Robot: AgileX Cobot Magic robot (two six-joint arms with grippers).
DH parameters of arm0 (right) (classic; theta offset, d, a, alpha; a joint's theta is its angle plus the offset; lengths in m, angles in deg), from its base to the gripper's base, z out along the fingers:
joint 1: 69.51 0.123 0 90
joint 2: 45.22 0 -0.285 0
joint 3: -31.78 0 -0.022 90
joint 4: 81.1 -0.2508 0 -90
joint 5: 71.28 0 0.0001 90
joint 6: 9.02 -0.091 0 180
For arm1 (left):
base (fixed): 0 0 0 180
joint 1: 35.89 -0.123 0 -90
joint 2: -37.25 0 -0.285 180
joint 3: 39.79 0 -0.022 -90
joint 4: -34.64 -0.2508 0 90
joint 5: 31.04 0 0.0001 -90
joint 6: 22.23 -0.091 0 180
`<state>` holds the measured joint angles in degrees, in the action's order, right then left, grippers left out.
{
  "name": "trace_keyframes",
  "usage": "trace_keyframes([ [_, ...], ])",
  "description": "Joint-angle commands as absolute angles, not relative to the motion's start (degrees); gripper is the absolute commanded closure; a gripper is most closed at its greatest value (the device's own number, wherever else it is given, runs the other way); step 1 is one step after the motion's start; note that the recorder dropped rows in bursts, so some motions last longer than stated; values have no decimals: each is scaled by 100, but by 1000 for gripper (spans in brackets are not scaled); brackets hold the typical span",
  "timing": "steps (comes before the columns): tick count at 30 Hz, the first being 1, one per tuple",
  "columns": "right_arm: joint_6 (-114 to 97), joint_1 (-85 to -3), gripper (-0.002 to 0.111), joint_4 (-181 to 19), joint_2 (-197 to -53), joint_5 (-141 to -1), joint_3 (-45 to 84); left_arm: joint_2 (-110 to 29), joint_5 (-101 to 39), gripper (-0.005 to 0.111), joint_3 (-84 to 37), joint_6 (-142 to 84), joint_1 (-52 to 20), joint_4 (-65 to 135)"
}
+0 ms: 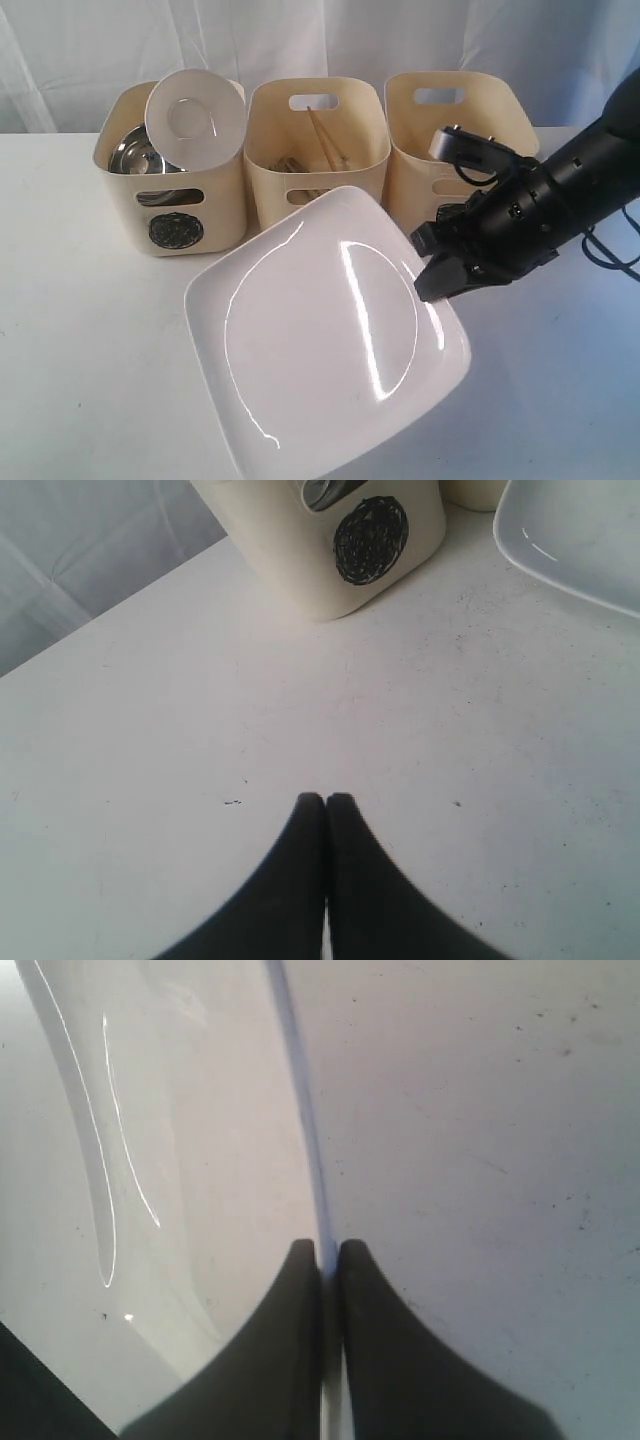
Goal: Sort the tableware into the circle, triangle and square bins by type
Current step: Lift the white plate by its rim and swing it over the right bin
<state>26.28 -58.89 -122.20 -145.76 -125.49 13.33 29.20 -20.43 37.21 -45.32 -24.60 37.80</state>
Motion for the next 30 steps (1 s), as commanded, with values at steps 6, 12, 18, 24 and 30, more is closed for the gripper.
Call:
trace_keyframes([
  [6, 2712, -6121, 108, -12280, -13892, -12752, 1313, 2946, -2053, 107, 3742, -4518, -2436, 3798],
  [12, 2702, -6512, 108, -12170, -13428, -12909, 1323, 2946, -2053, 107, 3742, -4518, -2436, 3798],
  [18, 2686, -6880, 108, -12159, -13120, -12929, 1323, 2946, -2053, 107, 3742, -4518, -2436, 3798],
  [24, 2675, -7261, 108, -12159, -12880, -12929, 1323, 2946, -2053, 107, 3742, -4518, -2436, 3798],
  [30, 2675, -7636, 108, -12151, -12783, -12834, 1358, 2946, -2053, 107, 3742, -4518, -2436, 3798],
])
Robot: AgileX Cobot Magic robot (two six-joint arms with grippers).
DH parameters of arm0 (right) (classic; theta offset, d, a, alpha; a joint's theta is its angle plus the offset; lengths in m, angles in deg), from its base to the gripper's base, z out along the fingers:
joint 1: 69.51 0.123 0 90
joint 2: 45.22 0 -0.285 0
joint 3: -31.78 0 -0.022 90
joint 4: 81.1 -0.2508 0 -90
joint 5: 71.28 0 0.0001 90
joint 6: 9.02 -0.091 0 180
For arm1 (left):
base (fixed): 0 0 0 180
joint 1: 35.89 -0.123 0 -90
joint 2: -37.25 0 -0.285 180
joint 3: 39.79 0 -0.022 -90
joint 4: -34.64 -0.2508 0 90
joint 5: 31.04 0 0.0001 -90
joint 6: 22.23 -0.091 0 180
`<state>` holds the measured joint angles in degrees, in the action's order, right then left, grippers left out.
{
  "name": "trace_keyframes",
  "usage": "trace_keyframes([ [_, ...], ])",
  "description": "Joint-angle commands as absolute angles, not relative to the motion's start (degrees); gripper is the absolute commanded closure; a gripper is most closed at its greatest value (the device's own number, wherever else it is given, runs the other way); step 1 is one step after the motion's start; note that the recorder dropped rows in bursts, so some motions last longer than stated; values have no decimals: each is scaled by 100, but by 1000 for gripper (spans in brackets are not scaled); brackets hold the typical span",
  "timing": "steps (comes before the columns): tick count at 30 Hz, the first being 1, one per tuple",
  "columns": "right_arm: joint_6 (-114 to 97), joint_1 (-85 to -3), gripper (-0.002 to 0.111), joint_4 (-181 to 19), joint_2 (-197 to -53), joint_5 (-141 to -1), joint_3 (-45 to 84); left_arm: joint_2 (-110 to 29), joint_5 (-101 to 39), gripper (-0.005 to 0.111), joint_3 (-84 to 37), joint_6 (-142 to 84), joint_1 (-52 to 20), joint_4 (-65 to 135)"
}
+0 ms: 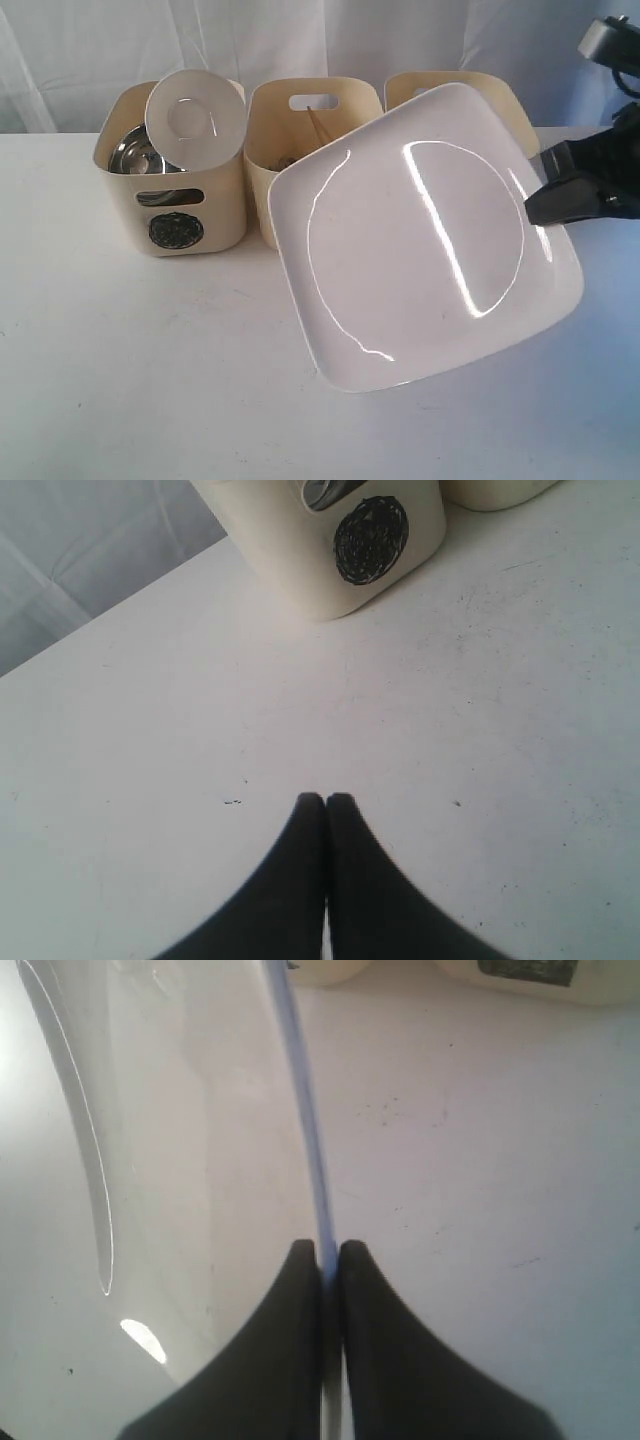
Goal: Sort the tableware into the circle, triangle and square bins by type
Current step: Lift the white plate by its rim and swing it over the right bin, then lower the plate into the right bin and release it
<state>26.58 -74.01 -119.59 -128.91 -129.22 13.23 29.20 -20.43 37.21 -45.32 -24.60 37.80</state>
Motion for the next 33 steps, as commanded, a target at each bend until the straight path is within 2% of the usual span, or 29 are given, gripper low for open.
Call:
trace_keyframes([
  [1, 2662, -7683, 108, -12151, -12783, -12803, 1385, 2946, -2053, 107, 3742, -4518, -2436, 3798],
  [9, 2470, -7886, 108, -12166, -12783, -12576, 2003, 2946, -2053, 107, 3742, -4518, -2436, 3798],
  [17, 2176, -7886, 108, -12112, -13035, -11361, 2826, 2946, -2053, 107, 3742, -4518, -2436, 3798],
  [25, 2109, -7886, 108, -12144, -13866, -10776, 3413, 2946, -2053, 107, 3742, -4518, -2436, 3798],
  [33, 1874, -7886, 108, -12169, -14991, -9802, 4625, 2946, -2053, 107, 3742, -4518, -2436, 3798],
])
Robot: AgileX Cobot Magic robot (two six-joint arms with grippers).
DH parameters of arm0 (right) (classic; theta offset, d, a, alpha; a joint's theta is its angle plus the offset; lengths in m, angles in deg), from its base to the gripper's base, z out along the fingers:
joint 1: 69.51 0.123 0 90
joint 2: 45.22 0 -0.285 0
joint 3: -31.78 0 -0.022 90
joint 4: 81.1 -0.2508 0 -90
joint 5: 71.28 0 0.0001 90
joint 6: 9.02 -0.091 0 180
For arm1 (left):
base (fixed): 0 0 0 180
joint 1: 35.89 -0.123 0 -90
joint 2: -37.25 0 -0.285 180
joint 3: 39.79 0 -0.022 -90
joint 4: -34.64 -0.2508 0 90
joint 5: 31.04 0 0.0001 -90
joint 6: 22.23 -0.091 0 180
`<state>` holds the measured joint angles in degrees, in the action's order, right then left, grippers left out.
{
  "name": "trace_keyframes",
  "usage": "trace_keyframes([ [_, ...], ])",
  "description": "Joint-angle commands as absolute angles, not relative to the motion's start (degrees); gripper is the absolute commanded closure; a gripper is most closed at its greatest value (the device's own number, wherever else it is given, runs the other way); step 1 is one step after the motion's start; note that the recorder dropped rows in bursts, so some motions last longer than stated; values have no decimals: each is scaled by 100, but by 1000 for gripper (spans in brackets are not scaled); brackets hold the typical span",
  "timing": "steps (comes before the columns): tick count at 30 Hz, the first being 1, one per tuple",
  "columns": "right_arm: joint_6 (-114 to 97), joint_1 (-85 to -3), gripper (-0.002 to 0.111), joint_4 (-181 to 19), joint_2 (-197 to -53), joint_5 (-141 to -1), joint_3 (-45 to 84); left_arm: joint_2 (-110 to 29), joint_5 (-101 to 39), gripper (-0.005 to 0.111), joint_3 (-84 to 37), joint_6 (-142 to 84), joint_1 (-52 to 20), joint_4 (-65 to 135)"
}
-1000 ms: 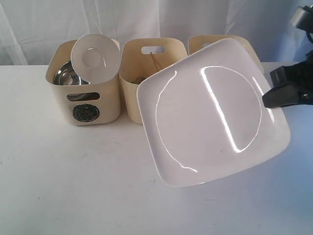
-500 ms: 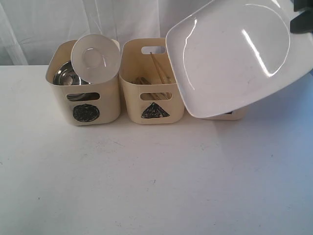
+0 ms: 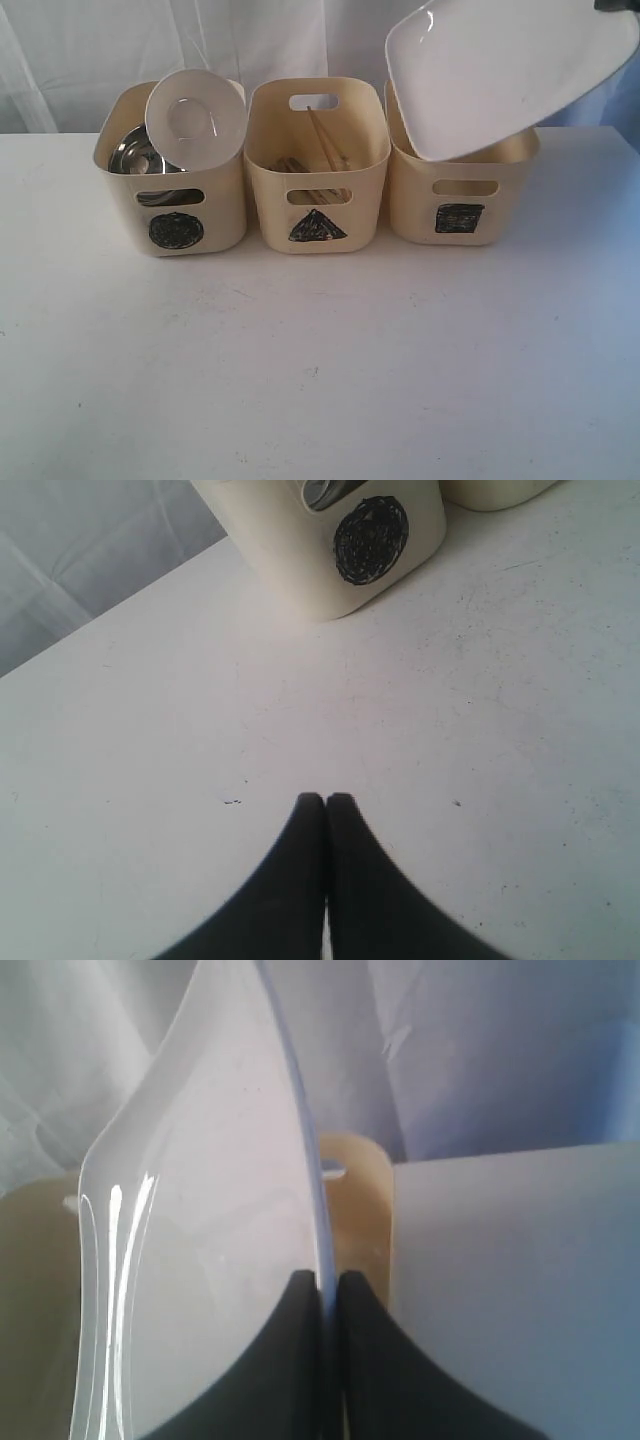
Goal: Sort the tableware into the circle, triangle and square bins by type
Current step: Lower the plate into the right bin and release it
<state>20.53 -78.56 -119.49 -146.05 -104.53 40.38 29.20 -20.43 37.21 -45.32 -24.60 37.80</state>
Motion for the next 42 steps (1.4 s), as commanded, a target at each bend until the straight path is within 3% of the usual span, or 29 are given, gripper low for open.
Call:
trace_keyframes([
  [1, 1874, -7886, 108, -12169, -15080, -9705, 4735, 2946, -2053, 107, 3742, -4518, -2436, 3798],
  [8, 2120, -7872, 108, -12042, -15651, -9723, 5340, 2946, -2053, 107, 3742, -4518, -2436, 3798],
  [24, 2486, -7863, 108, -11250, -15983, -10508, 5337, 2946, -2053, 107, 3742, -4518, -2436, 3798],
  [27, 2732, -7863, 98, -11250, -15987, -10807, 5337, 2946, -2053, 107, 3742, -4518, -2436, 3798],
  [32, 2681, -7863, 63, -11285, -15987, -10857, 5337, 2946, -2053, 107, 3742, -4518, -2436, 3798],
  [34, 2681, -7863, 56, -11360, -15987, -10857, 5337, 2946, -2053, 107, 3742, -4518, -2436, 3798],
  [39, 2681, -7863, 59, -11647, -15798, -11078, 5337, 2946, -2053, 107, 3742, -4518, -2436, 3798],
  [42, 2681, -7863, 79, -11662, -15542, -11483, 5337, 2946, -2053, 107, 3742, -4518, -2436, 3798],
])
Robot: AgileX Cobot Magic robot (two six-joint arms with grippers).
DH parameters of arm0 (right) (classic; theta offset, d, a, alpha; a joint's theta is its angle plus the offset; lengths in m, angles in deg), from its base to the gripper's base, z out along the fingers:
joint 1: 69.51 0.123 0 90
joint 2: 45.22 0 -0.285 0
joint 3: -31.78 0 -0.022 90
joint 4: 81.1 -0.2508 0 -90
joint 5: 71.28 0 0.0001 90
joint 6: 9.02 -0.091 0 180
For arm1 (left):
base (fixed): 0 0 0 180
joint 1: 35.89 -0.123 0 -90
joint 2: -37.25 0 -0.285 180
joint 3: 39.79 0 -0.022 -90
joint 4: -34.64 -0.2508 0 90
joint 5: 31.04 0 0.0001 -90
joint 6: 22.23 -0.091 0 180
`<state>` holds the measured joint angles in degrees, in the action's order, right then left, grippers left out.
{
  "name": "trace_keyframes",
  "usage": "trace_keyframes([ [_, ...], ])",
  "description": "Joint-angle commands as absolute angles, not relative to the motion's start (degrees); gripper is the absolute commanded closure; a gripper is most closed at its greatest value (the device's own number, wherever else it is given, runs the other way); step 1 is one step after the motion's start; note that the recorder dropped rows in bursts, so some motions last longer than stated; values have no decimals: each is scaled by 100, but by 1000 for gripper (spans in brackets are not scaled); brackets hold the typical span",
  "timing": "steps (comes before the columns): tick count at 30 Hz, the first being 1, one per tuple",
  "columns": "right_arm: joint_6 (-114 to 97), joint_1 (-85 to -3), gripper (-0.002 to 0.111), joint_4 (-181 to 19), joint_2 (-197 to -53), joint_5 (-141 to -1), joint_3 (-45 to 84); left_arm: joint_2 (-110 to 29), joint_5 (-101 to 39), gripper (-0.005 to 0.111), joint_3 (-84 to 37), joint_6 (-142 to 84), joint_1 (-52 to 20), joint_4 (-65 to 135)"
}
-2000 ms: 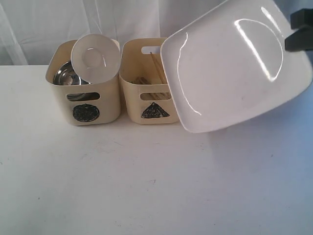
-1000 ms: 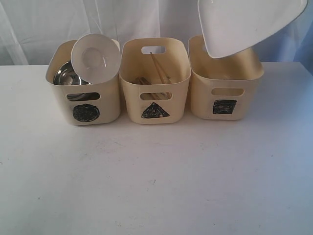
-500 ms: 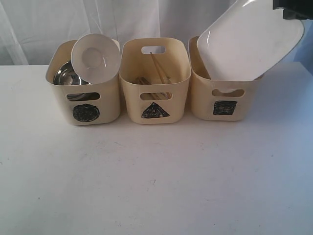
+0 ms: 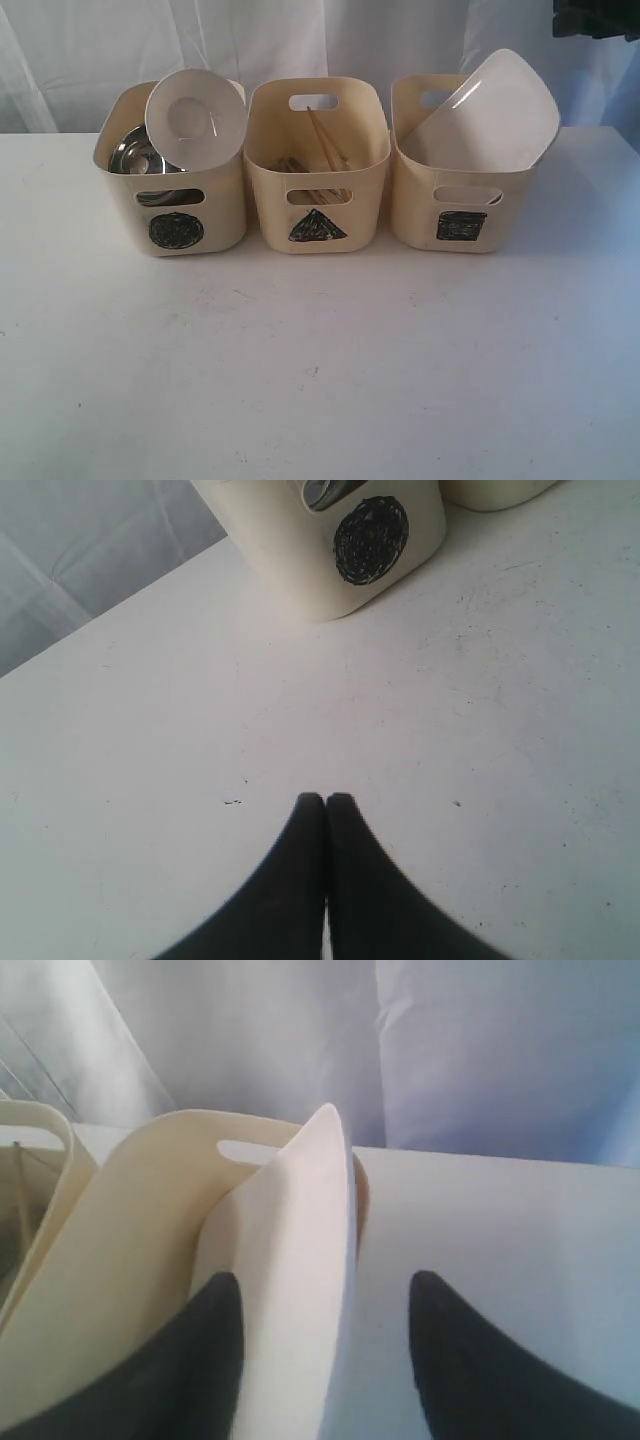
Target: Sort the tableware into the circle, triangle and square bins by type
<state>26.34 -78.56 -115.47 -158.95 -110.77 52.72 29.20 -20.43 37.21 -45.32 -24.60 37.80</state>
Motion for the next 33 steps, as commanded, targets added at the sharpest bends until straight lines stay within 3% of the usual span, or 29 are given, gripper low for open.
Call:
trace_keyframes([
  [1, 2681, -7863, 88, -11662, -15433, -11692, 5337, 2946, -2053, 107, 3742, -4518, -2436, 3798],
  [3, 2667, -7863, 109, -11719, -15189, -12072, 5329, 2946, -2053, 107, 3742, -4518, -2436, 3798],
  [7, 2815, -7863, 108, -12301, -14718, -12964, 5261, 2946, -2053, 107, 3742, -4518, -2436, 3798],
  [12, 3299, -7863, 108, -12945, -13818, -13134, 4490, 2946, -2053, 107, 3742, -4518, -2436, 3798],
  [25, 3764, -7863, 108, -12909, -9493, -12189, -42, 2946, -2053, 107, 3742, -4518, -2436, 3798],
  [33, 3373, -7863, 108, -12924, -8226, -12747, -771, 2946, -2053, 107, 3742, -4518, -2436, 3798],
])
